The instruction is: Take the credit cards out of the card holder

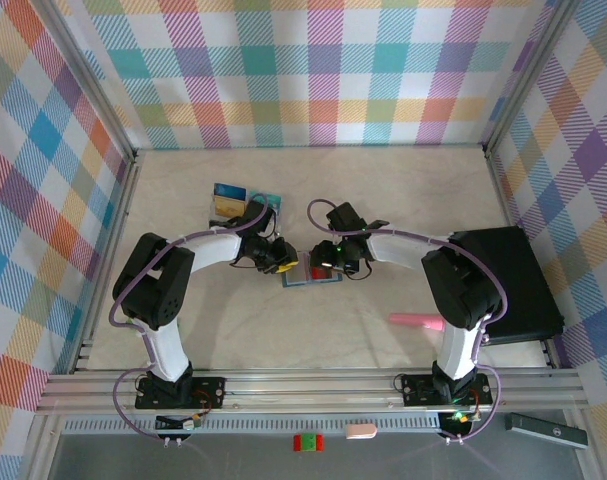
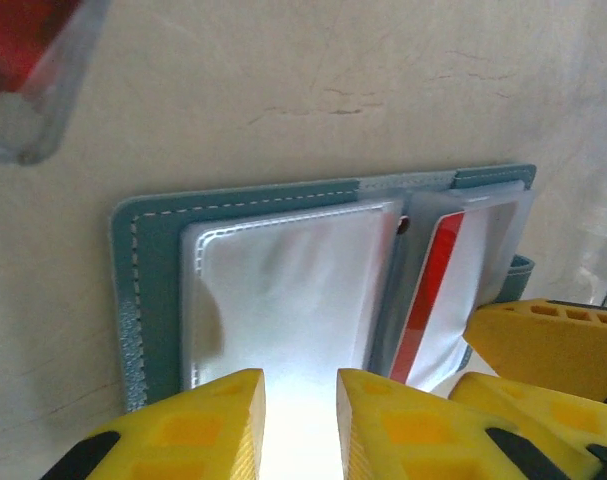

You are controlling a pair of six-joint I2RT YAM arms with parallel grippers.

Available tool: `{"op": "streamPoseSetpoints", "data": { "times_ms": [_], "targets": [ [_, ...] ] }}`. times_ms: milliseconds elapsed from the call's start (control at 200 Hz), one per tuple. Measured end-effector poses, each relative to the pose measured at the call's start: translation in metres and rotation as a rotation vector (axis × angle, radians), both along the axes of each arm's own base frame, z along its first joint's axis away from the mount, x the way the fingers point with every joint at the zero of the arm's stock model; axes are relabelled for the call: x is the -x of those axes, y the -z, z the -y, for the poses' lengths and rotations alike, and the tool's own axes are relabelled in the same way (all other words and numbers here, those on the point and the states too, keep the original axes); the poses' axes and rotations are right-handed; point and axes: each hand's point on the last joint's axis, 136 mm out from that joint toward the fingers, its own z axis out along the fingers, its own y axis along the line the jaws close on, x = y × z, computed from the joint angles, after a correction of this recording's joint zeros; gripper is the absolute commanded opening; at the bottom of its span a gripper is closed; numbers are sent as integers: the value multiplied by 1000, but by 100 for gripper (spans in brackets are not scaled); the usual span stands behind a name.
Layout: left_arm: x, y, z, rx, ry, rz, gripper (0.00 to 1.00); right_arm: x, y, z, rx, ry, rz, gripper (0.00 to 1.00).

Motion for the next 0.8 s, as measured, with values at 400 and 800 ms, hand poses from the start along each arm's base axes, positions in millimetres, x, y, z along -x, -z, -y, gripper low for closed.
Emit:
{"op": "streamPoseSetpoints", "data": {
  "times_ms": [400,800],
  "targets": [
    [2,-11,27,80,32,-5,19,-13,-28,0,-28,12,79,54],
    [-3,-3,40,97,30,-30,19,-23,-10,9,5,40,54,46]
  ]
}}
